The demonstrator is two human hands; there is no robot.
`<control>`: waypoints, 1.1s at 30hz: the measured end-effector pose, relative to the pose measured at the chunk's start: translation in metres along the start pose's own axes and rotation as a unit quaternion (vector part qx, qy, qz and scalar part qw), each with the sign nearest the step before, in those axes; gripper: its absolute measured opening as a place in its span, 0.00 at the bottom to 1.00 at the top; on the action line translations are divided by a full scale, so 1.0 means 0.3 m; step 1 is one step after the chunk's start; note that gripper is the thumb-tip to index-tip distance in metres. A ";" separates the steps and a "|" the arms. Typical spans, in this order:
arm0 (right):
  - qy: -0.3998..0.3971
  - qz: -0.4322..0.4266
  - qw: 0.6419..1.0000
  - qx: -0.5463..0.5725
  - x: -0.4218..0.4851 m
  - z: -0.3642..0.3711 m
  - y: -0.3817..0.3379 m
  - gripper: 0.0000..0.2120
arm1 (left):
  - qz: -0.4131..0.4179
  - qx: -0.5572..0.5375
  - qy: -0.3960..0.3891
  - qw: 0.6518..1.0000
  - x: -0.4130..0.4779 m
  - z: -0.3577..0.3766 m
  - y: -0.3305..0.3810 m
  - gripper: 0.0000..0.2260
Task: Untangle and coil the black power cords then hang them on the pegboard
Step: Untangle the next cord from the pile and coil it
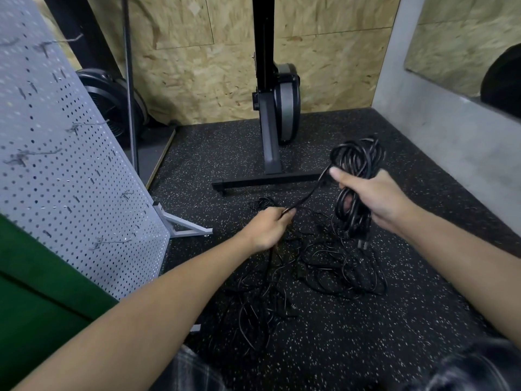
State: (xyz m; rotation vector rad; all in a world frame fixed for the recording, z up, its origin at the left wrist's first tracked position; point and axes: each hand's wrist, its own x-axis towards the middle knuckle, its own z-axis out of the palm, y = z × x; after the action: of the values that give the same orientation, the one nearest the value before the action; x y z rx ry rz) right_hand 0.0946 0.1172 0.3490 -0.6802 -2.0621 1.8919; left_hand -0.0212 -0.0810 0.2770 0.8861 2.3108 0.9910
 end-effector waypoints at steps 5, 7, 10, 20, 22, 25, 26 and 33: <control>-0.027 0.033 0.998 0.051 -0.007 0.079 0.035 0.14 | 0.101 0.048 -0.004 0.994 -0.045 0.041 0.136 0.14; 0.003 0.047 0.997 0.065 0.009 0.085 0.044 0.11 | 0.119 0.064 -0.037 0.990 -0.061 0.043 0.141 0.15; 0.030 0.048 0.993 0.100 0.018 0.072 0.038 0.12 | 0.116 0.111 -0.071 0.984 -0.069 0.049 0.112 0.17; 0.033 0.115 0.991 0.067 0.031 0.035 0.056 0.05 | 0.165 0.140 -0.057 0.975 -0.086 0.086 0.140 0.13; 0.022 0.136 0.989 0.045 0.030 0.025 0.059 0.05 | 0.169 0.120 -0.048 0.977 -0.089 0.084 0.145 0.12; -0.021 0.168 0.985 0.018 0.016 0.019 0.056 0.05 | 0.185 0.136 -0.072 0.971 -0.097 0.076 0.150 0.12; -0.034 0.171 0.985 0.015 0.015 0.021 0.060 0.06 | 0.186 0.144 -0.087 0.968 -0.098 0.079 0.151 0.12; -0.001 0.138 0.988 0.073 0.029 0.019 0.030 0.06 | 0.158 0.141 -0.129 0.969 -0.097 0.077 0.152 0.16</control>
State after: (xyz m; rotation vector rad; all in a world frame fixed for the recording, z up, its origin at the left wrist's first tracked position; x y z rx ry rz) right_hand 0.0859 0.1170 0.3383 -0.9695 -1.8871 2.1638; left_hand 0.0302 -0.0670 0.3018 1.4431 2.1562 0.6236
